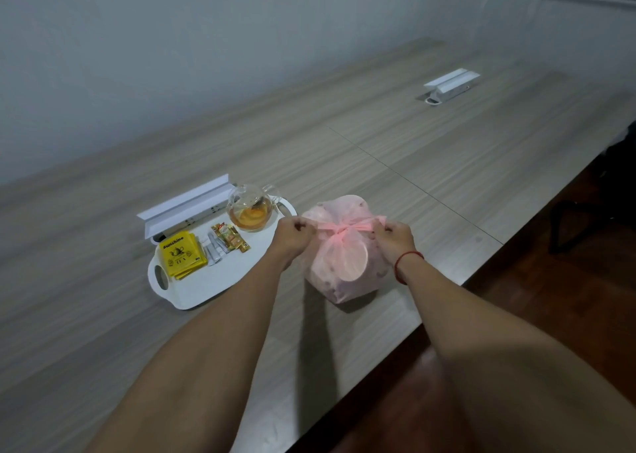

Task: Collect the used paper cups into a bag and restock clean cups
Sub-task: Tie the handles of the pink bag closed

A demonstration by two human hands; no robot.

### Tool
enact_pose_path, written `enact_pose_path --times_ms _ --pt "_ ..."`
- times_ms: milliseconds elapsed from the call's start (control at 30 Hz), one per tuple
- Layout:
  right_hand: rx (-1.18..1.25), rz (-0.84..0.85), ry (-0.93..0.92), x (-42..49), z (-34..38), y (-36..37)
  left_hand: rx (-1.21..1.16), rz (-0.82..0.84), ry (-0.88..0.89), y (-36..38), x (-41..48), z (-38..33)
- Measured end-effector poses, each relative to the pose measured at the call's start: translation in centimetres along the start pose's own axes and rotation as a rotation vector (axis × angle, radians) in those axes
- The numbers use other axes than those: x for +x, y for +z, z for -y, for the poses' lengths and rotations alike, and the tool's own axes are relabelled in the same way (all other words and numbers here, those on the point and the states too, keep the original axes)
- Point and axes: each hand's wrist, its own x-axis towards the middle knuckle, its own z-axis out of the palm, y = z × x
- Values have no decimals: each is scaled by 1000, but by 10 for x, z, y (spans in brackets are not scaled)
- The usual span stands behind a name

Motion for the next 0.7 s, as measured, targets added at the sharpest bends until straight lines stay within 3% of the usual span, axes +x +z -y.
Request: enact_pose_path --times_ms 133,267,400,533,700 --pt "73 115 92 -5 0 -5 75 176 27 5 -12 12" --pt "-16 193 43 -6 -17 -8 159 77 115 18 -19 20" --pt "-150 268 -93 -34 -11 -19 134 20 32 22 -21 24" --pt "-229 318 -28 -43 -23 -19 315 64 74 25 -27 30" --pt "-499 369 -195 -44 -19 -8 354 115 182 33 -38 34"
